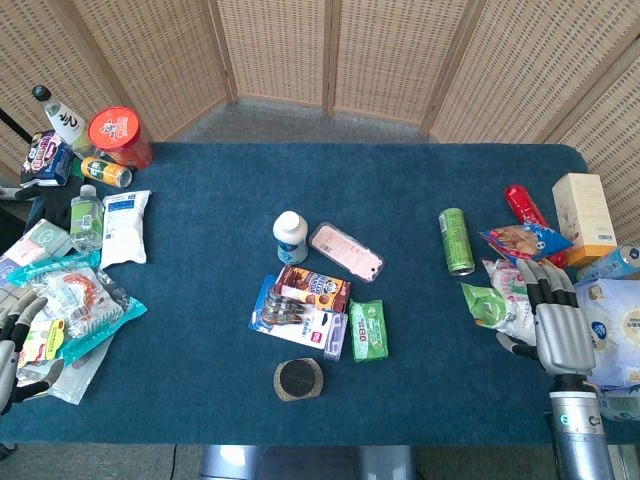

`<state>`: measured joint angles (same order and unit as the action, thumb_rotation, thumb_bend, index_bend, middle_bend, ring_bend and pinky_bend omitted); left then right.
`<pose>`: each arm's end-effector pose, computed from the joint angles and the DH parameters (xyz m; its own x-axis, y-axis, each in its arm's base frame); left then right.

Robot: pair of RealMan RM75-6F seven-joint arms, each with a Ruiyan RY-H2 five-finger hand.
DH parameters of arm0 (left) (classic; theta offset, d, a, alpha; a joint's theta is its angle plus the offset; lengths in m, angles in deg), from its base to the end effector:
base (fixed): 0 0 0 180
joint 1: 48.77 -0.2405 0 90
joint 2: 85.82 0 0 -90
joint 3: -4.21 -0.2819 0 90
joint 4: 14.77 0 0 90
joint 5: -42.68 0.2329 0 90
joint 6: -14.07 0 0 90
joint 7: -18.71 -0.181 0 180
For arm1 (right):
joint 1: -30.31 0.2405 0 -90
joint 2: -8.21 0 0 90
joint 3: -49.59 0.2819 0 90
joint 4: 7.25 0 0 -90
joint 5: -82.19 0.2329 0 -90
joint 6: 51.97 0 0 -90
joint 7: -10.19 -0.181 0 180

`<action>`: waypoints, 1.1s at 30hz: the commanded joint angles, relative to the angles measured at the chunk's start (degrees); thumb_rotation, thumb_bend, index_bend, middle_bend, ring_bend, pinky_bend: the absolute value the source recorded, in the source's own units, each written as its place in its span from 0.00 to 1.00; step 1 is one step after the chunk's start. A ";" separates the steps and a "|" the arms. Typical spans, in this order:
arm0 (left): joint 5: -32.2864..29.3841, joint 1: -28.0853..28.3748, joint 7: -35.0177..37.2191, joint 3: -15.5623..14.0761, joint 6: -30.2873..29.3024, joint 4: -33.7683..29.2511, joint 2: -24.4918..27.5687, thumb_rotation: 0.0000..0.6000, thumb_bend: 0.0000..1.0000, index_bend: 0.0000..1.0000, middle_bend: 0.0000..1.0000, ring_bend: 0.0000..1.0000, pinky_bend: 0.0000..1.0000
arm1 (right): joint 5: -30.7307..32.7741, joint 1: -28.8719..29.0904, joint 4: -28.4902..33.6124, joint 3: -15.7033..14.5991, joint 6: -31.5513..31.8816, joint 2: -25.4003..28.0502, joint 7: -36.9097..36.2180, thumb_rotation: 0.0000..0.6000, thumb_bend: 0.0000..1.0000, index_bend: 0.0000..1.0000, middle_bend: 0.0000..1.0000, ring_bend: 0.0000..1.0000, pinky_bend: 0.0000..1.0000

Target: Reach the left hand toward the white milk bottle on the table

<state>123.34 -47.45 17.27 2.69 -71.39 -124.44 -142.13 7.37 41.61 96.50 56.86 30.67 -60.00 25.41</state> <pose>-0.3214 0.1790 0.1602 0.2540 0.1013 0.9619 0.9525 0.1465 -0.2670 -0.2886 -0.2665 0.1204 0.3638 0.0092 0.9314 -0.9308 0.0406 0.3632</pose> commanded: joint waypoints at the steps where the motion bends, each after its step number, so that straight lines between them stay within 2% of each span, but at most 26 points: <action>1: -0.21 -0.11 -0.02 0.24 -0.10 0.07 -0.16 1.00 0.37 0.08 0.00 0.00 0.00 | 0.38 -0.10 -0.05 0.20 -0.32 -0.02 -0.89 1.00 0.10 0.00 0.00 0.00 0.00; 5: -0.60 0.12 0.27 0.62 0.61 0.48 -0.68 1.00 0.37 0.08 0.00 0.00 0.00 | -0.07 -0.38 -0.22 -0.22 -0.84 0.11 -2.31 1.00 0.10 0.00 0.00 0.00 0.00; 11: -1.04 2.25 3.65 2.09 3.92 1.17 -0.85 1.00 0.33 0.00 0.00 0.00 0.00 | -0.94 -1.57 0.75 -0.86 -0.19 1.74 -3.58 1.00 0.10 0.00 0.00 0.00 0.00; 18: -6.28 9.40 15.04 7.28 15.06 0.31 -0.10 1.00 0.31 0.00 0.00 0.00 0.00 | -1.55 -2.78 2.15 -1.58 0.17 2.85 -4.93 1.00 0.09 0.00 0.00 0.00 0.00; 24: -12.05 16.92 18.19 13.01 22.76 2.95 -4.26 1.00 0.29 0.00 0.00 0.00 0.00 | -2.64 -3.39 3.75 -2.63 -0.38 3.41 -5.90 1.00 0.09 0.00 0.00 0.00 0.00; 28: -16.67 22.45 19.21 16.51 27.96 6.04 -8.91 1.00 0.29 0.00 0.00 0.00 0.00 | -3.95 -4.35 4.73 -3.45 0.35 4.11 -6.71 1.00 0.09 0.00 0.00 0.00 0.00; 33: -19.10 27.87 19.93 18.80 32.19 10.70 -15.32 0.98 0.26 0.00 0.00 0.00 0.00 | -4.96 -5.62 5.37 -4.31 1.00 5.26 -8.95 1.00 0.09 0.00 0.00 0.00 0.00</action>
<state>105.70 -21.91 36.52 20.04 -41.16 -115.97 -154.83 2.67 36.33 101.70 52.79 31.45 -55.06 16.94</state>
